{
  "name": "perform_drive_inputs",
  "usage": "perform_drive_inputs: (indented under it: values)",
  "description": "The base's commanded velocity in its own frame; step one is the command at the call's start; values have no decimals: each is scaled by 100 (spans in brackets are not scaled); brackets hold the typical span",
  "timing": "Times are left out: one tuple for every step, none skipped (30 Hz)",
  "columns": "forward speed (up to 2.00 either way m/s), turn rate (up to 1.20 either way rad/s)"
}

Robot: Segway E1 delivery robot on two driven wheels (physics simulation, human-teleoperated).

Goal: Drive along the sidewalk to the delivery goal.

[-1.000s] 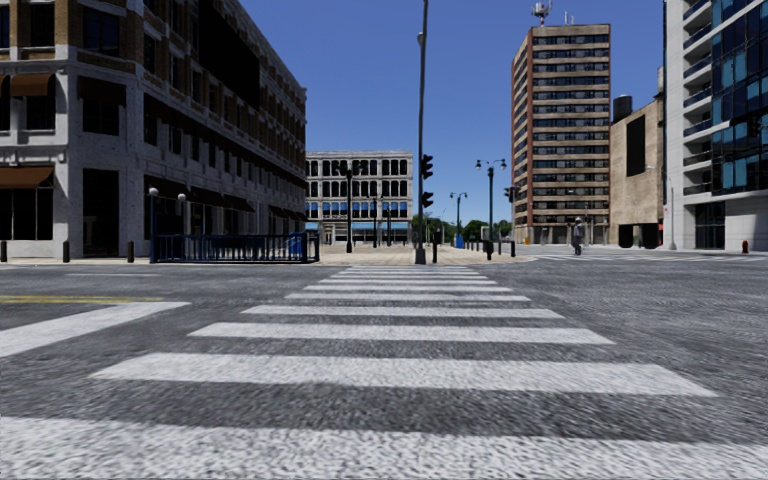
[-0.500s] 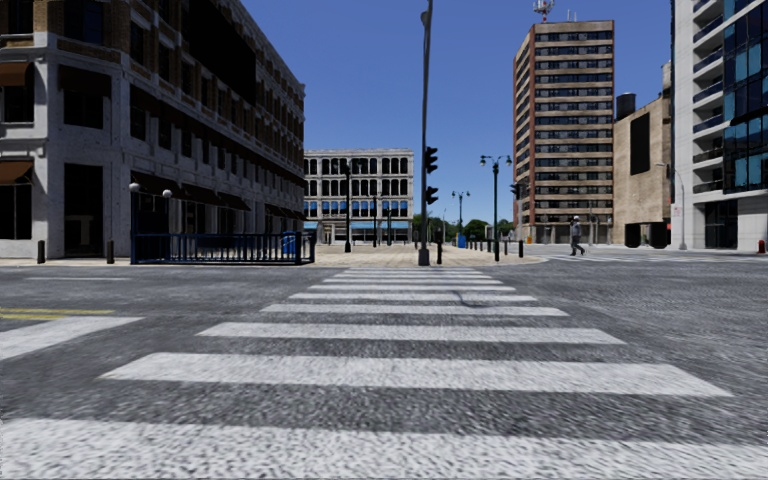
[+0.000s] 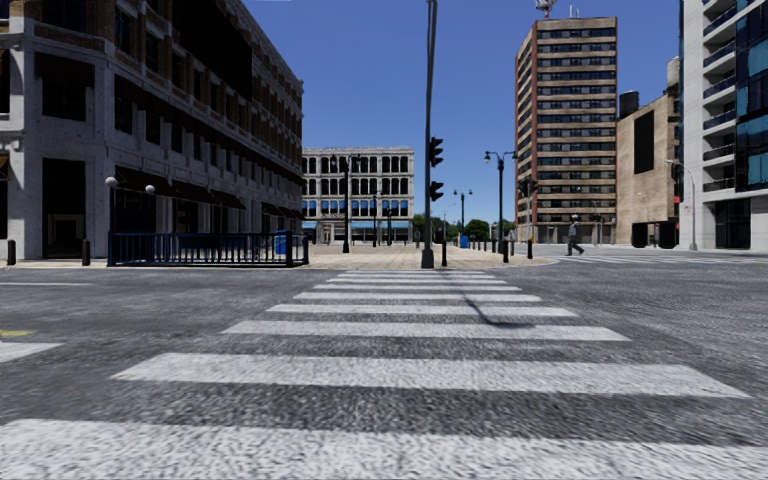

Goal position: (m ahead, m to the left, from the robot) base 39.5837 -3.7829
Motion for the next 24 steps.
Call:
perform_drive_inputs:
  values:
    - [200,0]
    - [200,0]
    - [200,0]
    - [200,0]
    - [200,0]
    - [200,0]
    - [200,0]
    - [200,0]
    - [200,0]
    - [200,0]
    - [200,0]
    - [200,0]
    - [200,0]
    - [200,0]
    - [200,0]
    - [200,0]
    - [200,0]
    - [200,0]
    - [200,0]
    - [200,0]
    - [200,0]
    - [200,0]
    - [200,0]
    - [200,0]
